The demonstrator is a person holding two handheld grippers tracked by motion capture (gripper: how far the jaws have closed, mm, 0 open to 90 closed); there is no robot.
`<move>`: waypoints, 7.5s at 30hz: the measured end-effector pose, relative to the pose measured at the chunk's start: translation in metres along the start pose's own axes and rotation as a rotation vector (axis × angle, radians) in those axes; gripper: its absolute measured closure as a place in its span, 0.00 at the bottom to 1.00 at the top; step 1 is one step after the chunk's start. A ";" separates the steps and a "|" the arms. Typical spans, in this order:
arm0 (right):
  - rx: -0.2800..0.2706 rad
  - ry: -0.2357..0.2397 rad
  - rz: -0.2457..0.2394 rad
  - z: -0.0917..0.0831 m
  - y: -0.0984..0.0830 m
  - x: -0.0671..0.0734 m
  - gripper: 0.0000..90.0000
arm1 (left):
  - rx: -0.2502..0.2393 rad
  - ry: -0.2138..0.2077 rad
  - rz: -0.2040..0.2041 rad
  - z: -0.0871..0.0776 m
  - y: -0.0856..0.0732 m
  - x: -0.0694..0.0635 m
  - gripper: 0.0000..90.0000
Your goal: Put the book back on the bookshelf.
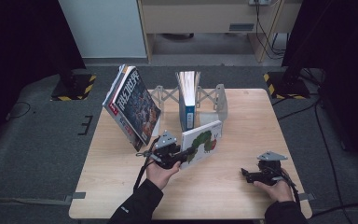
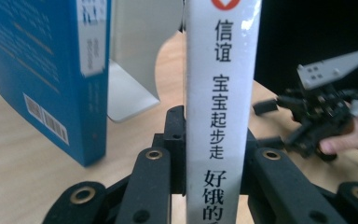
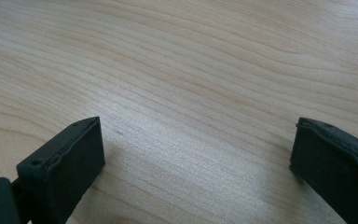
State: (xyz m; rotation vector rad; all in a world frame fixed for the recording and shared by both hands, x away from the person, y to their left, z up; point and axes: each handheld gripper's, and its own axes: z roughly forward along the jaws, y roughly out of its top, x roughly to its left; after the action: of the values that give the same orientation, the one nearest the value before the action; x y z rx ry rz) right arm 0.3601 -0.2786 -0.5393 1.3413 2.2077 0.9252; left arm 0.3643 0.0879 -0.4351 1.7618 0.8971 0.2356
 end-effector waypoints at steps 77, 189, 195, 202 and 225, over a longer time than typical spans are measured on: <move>0.000 0.000 0.000 0.000 0.000 0.000 0.03 | -0.046 0.259 0.056 0.093 -0.030 -0.010 0.82; 0.004 0.000 0.000 0.000 0.000 0.002 0.03 | -0.012 0.138 0.154 0.134 -0.021 -0.015 0.69; 0.004 0.000 0.000 0.000 0.000 0.002 0.03 | -0.009 0.151 0.152 0.143 -0.018 -0.013 0.65; 0.004 0.000 0.000 0.000 0.000 0.002 0.03 | -0.010 0.176 0.149 0.148 -0.014 -0.006 0.63; 0.004 0.000 0.000 0.000 0.000 0.002 0.03 | 0.113 0.067 0.261 0.087 -0.019 -0.016 0.44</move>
State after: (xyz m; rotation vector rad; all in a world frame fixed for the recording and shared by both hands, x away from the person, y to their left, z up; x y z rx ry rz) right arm 0.3596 -0.2766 -0.5392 1.3428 2.2109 0.9214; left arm 0.3936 0.0159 -0.4814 1.9866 0.7381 0.4226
